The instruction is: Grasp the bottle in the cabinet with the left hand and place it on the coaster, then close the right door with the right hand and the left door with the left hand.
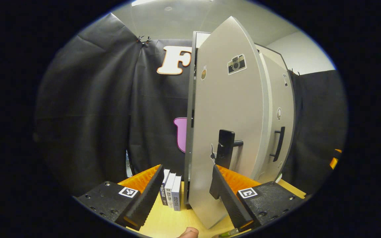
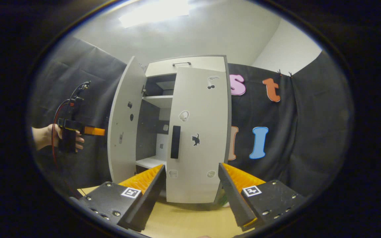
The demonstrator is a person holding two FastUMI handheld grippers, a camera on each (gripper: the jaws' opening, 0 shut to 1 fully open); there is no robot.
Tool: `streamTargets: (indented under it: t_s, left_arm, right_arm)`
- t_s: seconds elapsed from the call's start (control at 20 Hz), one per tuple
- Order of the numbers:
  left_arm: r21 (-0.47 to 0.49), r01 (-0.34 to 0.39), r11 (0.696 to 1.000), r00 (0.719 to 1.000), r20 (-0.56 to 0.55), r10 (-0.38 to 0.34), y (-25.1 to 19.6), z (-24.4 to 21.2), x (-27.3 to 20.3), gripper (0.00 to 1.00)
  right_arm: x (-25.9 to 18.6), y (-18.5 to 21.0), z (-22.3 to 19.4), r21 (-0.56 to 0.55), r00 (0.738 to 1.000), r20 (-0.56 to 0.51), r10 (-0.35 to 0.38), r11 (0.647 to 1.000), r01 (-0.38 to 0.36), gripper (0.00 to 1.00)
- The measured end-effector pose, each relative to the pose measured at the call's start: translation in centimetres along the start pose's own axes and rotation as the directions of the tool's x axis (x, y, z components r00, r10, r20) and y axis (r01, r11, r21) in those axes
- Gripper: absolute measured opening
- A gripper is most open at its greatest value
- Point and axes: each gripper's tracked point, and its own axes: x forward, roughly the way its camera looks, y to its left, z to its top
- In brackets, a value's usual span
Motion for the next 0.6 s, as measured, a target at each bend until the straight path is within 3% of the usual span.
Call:
streamTargets:
  t_s: [0.6]
  left_arm:
    - [0.006, 0.012, 1.0, 1.0, -0.014, -0.012, -2.9, -0.7, 2.3, 0.94]
  right_arm:
    - [-1.3, -1.9, -0.3, -0.004, 0.999, -0.019, -0.027, 1.0, 0.026, 0.94]
